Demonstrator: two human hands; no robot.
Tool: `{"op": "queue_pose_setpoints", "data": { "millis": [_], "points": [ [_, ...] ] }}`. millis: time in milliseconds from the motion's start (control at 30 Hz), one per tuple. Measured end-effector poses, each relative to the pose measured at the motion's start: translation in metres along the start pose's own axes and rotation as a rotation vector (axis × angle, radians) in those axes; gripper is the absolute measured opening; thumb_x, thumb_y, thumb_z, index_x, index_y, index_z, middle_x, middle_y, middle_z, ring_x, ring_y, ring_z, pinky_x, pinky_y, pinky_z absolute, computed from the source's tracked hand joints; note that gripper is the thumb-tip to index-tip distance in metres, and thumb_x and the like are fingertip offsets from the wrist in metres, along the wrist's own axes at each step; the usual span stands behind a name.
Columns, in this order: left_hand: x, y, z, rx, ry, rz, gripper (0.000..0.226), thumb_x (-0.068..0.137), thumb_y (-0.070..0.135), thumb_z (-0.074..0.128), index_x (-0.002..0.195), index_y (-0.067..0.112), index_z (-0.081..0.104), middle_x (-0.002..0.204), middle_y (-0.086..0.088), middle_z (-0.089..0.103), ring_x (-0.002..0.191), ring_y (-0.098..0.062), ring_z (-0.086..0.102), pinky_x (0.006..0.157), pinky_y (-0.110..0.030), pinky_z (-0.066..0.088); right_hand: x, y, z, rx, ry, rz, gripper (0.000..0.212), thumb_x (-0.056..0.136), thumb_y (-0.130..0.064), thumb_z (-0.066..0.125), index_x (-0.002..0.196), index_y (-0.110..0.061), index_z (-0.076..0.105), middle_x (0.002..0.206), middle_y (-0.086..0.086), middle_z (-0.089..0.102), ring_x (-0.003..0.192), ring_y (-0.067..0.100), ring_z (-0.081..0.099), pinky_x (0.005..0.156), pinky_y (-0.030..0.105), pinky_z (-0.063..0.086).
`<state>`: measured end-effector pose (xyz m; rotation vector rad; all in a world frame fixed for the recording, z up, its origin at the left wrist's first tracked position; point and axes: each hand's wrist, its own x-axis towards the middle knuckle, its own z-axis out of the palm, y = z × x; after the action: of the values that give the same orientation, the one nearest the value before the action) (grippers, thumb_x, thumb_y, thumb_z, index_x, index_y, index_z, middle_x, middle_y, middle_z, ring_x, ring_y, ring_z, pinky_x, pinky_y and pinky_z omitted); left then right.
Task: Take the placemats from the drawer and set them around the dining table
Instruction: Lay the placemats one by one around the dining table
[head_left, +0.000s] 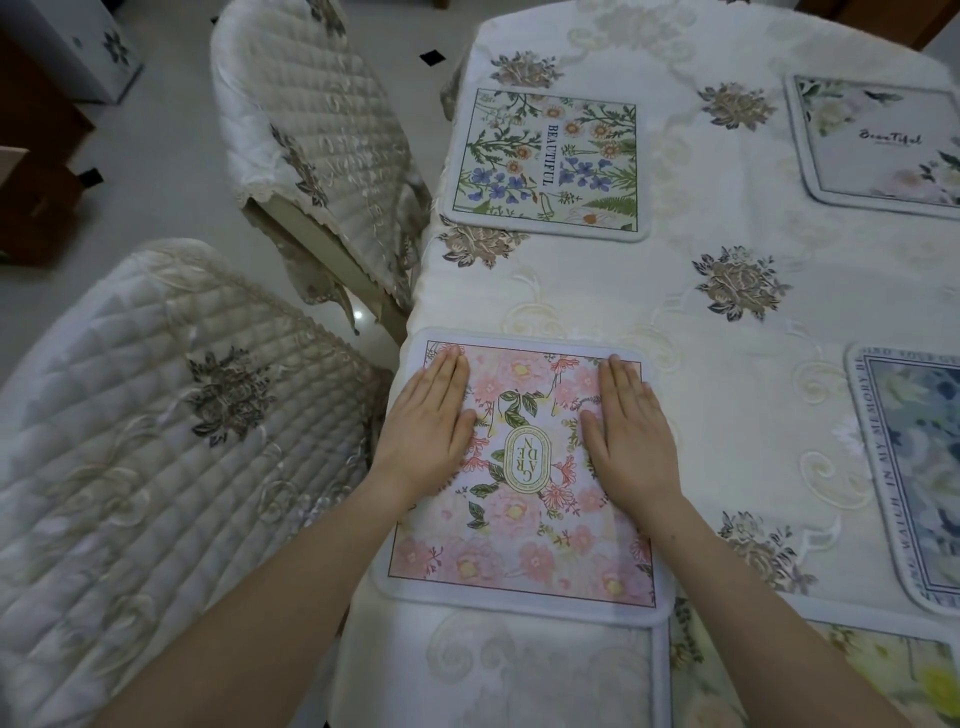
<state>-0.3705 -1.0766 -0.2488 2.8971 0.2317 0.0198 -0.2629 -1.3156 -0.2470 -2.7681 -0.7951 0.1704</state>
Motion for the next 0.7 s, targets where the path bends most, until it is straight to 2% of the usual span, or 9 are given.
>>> {"op": "queue_pose_setpoints", "data": {
  "millis": [100, 267, 367, 467, 533, 700],
  "points": [
    [-0.002, 0.0, 0.001, 0.003, -0.015, -0.005, 0.06, 0.101, 0.04, 0.018, 0.152, 0.01, 0.007, 0.159, -0.004, 0.004, 0.147, -0.012, -0.001, 0.12, -0.032, 0.003, -0.001, 0.0, 0.001, -0.018, 0.0, 0.005, 0.065, 0.098, -0.048, 0.012, 0.154, -0.015, 0.005, 0.161, -0.001, 0.003, 0.147, 0.009, -0.005, 0.119, 0.025, -0.007],
    [-0.004, 0.01, -0.009, 0.005, -0.076, -0.021, 0.065, 0.096, 0.044, 0.003, 0.151, 0.01, 0.0, 0.16, -0.006, -0.003, 0.146, -0.015, -0.009, 0.12, -0.033, -0.004, 0.0, -0.004, -0.006, -0.019, -0.016, 0.017, 0.069, 0.095, -0.049, 0.007, 0.154, -0.012, 0.009, 0.161, 0.002, 0.007, 0.146, 0.009, -0.004, 0.119, 0.028, -0.005],
    [-0.031, 0.033, -0.01, -0.011, -0.032, -0.002, 0.062, 0.098, 0.042, 0.013, 0.152, 0.012, 0.008, 0.16, -0.006, 0.003, 0.147, -0.02, -0.004, 0.119, -0.038, -0.003, -0.015, -0.029, -0.006, 0.017, 0.039, 0.052, 0.066, 0.096, -0.043, 0.01, 0.153, -0.01, 0.014, 0.16, 0.006, 0.012, 0.148, 0.019, 0.002, 0.119, 0.031, -0.006],
    [-0.069, 0.063, 0.001, -0.002, 0.023, 0.056, 0.059, 0.096, 0.035, 0.026, 0.148, 0.007, 0.026, 0.156, -0.01, 0.021, 0.146, -0.023, 0.016, 0.116, -0.042, 0.009, -0.059, -0.08, 0.005, 0.173, -0.015, -0.067, 0.062, 0.098, -0.04, 0.017, 0.153, -0.01, 0.017, 0.16, 0.004, 0.014, 0.148, 0.016, 0.001, 0.12, 0.032, -0.004],
    [-0.087, 0.074, 0.01, 0.04, -0.009, 0.084, 0.062, 0.092, 0.033, 0.029, 0.148, 0.005, 0.025, 0.156, -0.011, 0.022, 0.145, -0.024, 0.017, 0.115, -0.042, 0.013, -0.084, -0.103, 0.016, 0.188, -0.047, -0.127, 0.058, 0.099, -0.036, 0.02, 0.153, -0.014, 0.017, 0.159, -0.001, 0.012, 0.148, 0.012, 0.001, 0.12, 0.031, -0.002],
    [-0.094, 0.074, 0.017, 0.058, -0.034, 0.085, 0.064, 0.091, 0.029, 0.028, 0.149, 0.004, 0.018, 0.156, -0.013, 0.022, 0.145, -0.023, 0.017, 0.113, -0.042, 0.016, -0.096, -0.104, 0.031, 0.166, -0.043, -0.1, 0.056, 0.1, -0.033, 0.02, 0.154, -0.017, 0.011, 0.16, -0.003, 0.009, 0.148, 0.008, 0.002, 0.12, 0.03, 0.001]
  ]
}}
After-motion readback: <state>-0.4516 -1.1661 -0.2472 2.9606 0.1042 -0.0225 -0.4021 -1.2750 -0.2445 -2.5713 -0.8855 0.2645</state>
